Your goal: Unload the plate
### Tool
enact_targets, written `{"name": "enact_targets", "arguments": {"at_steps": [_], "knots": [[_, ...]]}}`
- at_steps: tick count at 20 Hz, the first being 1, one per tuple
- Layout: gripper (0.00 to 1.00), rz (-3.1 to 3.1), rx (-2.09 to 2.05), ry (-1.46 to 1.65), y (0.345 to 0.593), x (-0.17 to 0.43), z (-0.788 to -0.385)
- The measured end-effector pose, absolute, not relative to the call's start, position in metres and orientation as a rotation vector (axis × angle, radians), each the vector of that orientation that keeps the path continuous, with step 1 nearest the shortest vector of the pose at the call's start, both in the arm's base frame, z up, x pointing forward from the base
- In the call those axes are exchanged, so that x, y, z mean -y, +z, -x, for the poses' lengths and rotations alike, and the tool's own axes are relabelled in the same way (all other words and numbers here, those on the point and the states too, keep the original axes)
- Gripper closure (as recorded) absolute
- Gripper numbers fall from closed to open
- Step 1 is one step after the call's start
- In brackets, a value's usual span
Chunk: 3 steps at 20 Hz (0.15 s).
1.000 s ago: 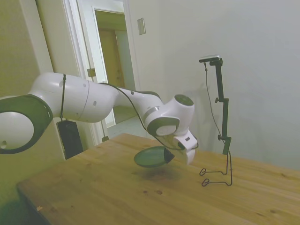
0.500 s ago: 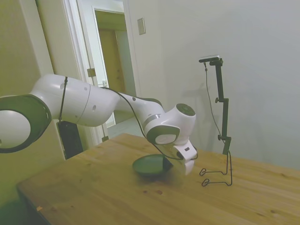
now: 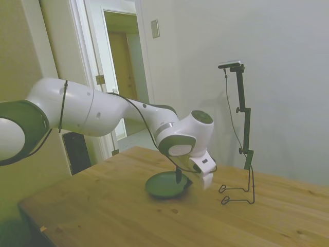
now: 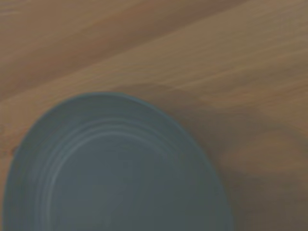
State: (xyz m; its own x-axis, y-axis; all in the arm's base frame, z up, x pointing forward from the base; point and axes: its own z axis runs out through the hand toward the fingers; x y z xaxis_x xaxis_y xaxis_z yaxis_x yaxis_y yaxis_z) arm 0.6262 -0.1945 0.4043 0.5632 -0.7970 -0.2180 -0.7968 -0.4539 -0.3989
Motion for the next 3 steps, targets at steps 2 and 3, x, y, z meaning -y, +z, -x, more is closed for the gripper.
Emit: {"name": "enact_targets", "arguments": {"at_steps": [2,3], "knots": [[0.00,2.354,-1.257,-0.051,0.437,0.187,-0.623],[0.00,2.368,-1.250,-0.073,0.454,0.182,-0.620]]}}
